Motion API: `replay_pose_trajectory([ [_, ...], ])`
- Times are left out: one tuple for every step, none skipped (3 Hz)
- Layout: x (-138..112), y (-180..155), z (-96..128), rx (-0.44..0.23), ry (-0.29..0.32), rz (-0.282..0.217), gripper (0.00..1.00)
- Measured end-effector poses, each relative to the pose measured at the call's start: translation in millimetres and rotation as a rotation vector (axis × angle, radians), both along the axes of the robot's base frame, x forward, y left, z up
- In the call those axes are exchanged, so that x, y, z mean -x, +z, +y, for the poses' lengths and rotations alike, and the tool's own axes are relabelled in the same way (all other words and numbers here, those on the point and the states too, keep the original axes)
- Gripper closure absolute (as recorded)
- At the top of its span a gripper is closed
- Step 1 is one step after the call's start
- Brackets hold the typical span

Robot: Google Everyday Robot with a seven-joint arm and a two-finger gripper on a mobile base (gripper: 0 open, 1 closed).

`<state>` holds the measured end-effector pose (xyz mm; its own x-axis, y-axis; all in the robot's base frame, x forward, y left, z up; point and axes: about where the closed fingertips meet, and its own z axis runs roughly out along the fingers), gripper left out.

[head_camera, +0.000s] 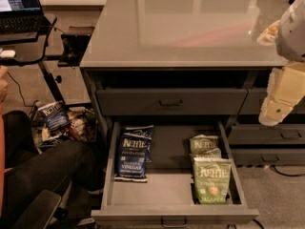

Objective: Pick blue chip bag from middle drawer and place on counter

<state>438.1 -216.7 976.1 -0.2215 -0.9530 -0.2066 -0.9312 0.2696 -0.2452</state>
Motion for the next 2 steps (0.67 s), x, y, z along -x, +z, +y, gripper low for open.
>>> replay_pose_trajectory([
  [0, 0, 0, 0.0, 0.0, 0.0, 0.0],
  [-2, -19, 5, -0.018, 0.006, 0.014, 0.0],
])
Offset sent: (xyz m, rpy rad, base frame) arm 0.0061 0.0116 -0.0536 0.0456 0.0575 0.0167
